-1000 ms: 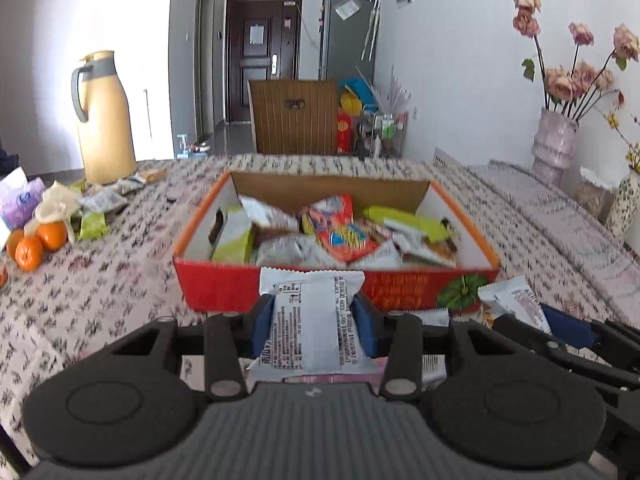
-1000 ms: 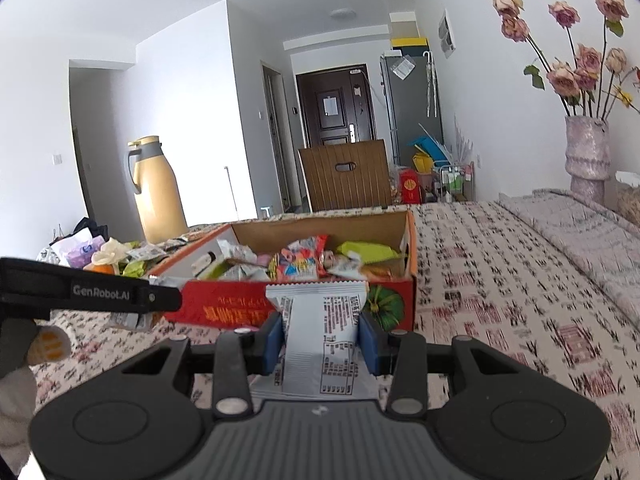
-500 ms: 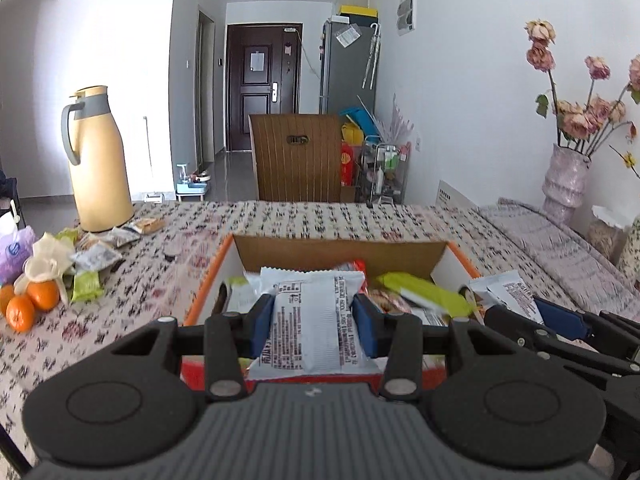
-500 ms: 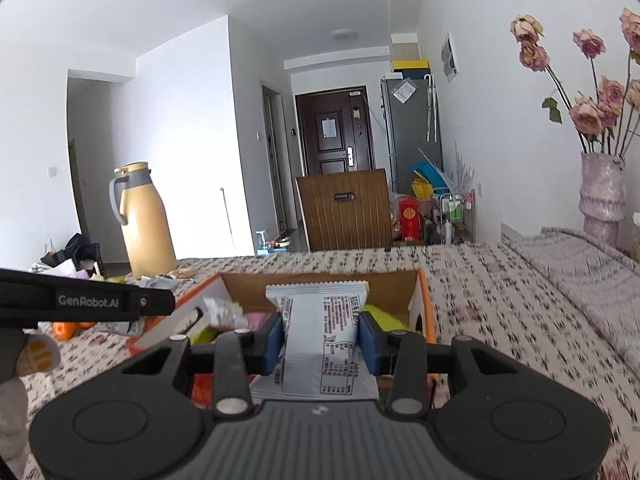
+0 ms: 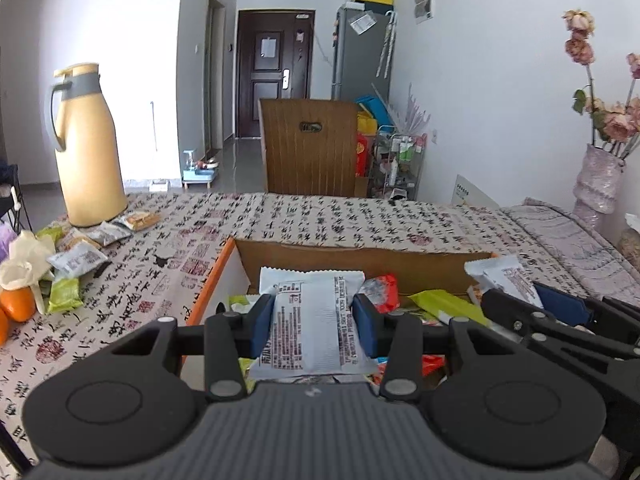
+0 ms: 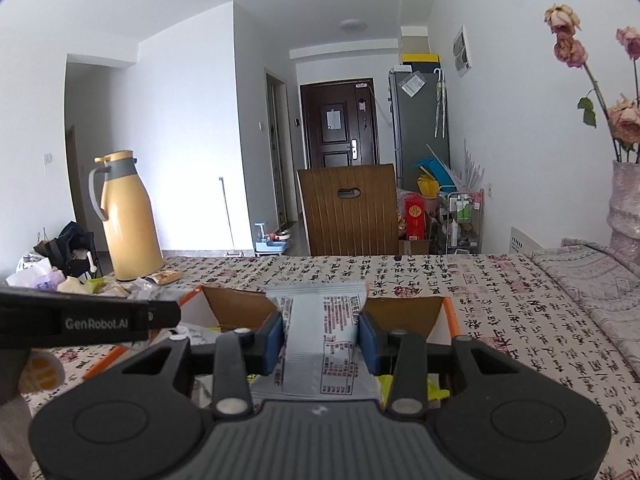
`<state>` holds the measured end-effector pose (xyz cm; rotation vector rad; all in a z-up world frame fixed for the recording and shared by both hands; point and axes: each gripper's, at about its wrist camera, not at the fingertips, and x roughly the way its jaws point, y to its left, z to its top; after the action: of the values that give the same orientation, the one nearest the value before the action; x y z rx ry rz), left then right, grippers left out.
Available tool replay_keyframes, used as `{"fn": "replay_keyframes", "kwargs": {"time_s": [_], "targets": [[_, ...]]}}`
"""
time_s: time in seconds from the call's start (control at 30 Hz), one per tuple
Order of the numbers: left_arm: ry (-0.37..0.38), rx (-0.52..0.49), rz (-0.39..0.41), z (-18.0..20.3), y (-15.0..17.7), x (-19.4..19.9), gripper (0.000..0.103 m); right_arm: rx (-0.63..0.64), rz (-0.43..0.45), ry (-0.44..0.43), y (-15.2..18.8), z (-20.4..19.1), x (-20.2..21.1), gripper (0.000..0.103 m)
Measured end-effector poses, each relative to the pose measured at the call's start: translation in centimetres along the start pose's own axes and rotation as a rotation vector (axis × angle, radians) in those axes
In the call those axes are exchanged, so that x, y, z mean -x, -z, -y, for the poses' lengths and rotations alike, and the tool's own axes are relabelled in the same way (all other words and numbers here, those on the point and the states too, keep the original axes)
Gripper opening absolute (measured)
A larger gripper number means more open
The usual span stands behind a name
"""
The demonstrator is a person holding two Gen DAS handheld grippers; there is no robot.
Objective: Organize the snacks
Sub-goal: 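Grasp a white printed packet with the left gripper while the right holds its packet, then open both grippers over the cardboard box to drop the packets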
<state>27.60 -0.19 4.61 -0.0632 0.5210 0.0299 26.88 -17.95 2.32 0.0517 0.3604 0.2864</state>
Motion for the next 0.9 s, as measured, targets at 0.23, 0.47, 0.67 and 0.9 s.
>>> {"fn": "replay_keyframes", "kwargs": {"time_s": [0.23,0.47,0.67,0.9], "targets": [[0.015,0.018,-0.031,-1.2,1.1,-2.6,0.044,-0.019,-0.063,0.006,1.3,0.8,-2.7,0.039],[0.011,0.035,-0.017,-1.6,1.4,-2.4,0.074,-0.033,-0.083,0.002,2.1,1.2,-3.2,0.051],[-0.039,0.039,0.041,-1.5,1.1,-1.1,0.103,-0.065,-0.045,0.016,1.8,1.7,-2.2,0.097],[-0.038,0.05,0.048,-1.6,0.7,-0.6,0.103,-0.065,-0.027,0.029,1.4,1.8,-1.7,0.103]]}}
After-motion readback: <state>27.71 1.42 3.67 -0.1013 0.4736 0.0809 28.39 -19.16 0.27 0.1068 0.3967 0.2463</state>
